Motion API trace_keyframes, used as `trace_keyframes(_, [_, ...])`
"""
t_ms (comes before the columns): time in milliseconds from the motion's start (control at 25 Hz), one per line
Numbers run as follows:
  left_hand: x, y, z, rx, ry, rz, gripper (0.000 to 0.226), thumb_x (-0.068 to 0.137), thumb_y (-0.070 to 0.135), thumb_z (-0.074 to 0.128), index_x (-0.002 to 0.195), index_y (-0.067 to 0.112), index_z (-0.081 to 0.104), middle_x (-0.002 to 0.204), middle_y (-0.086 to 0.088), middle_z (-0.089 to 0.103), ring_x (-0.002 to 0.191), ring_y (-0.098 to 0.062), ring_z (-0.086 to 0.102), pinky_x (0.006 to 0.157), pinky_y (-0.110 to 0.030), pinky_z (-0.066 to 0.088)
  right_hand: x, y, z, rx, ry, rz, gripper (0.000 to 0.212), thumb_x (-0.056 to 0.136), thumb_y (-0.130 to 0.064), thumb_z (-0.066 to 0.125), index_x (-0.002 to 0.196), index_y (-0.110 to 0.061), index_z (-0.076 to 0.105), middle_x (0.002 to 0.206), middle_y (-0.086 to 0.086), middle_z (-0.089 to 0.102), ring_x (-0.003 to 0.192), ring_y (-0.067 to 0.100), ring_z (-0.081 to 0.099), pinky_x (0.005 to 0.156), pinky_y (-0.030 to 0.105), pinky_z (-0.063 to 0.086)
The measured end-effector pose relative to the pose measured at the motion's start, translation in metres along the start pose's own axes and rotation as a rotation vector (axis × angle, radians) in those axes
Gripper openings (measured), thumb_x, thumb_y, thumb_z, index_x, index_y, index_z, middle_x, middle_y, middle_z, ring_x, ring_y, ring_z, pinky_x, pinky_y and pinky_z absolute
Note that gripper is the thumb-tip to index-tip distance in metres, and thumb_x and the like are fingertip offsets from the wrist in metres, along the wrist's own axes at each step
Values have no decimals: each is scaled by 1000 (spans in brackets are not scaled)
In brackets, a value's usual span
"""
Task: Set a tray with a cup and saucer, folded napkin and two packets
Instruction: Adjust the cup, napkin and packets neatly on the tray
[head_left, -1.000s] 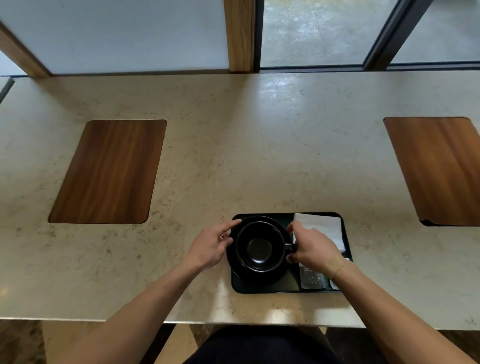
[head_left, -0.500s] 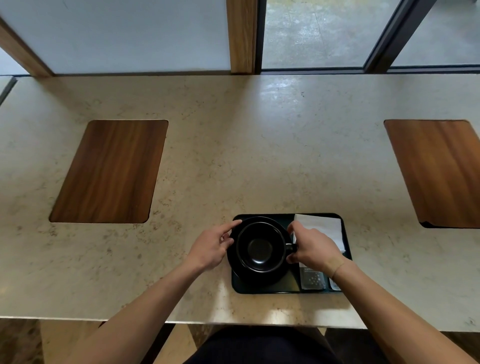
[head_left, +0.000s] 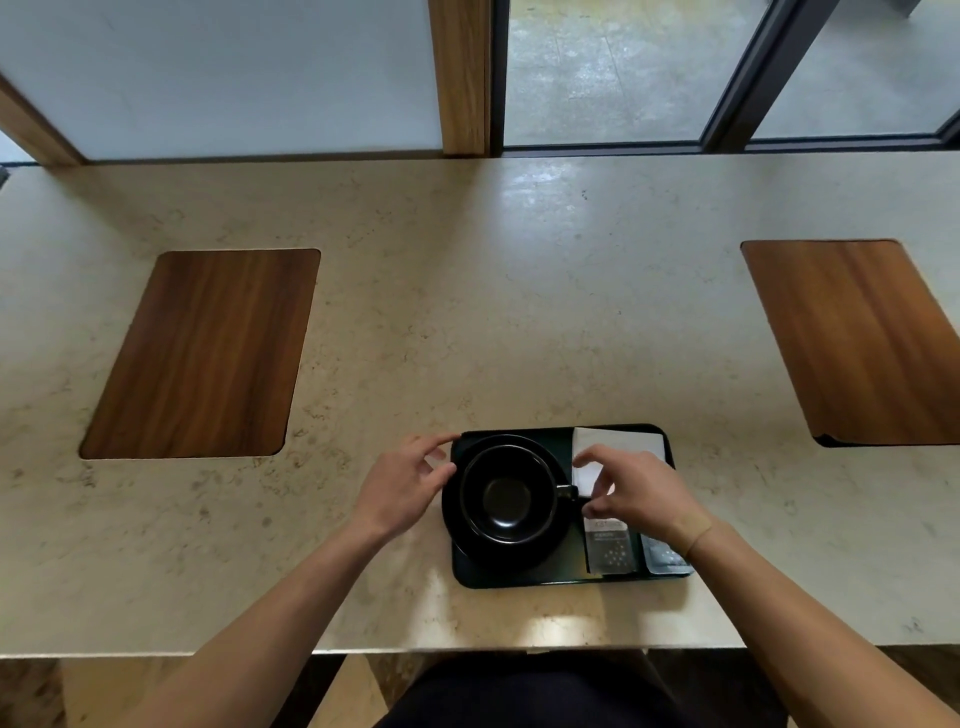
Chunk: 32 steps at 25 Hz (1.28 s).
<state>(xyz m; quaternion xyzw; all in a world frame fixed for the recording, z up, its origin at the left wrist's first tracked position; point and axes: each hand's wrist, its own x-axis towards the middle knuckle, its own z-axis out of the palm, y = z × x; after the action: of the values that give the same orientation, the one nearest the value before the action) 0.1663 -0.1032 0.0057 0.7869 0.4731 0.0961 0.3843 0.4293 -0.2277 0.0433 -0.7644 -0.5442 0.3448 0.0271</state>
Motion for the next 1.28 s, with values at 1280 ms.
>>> trace_keyframes(1280, [58, 148, 107, 671, -243, 125, 39, 87, 42, 58, 125, 32, 55, 126, 1, 57, 122, -23, 42, 101, -41, 31, -5, 100, -9, -169, 406, -80, 30, 77, -38, 74, 105, -29, 68, 102, -6, 68, 98, 25, 58, 74, 36, 41])
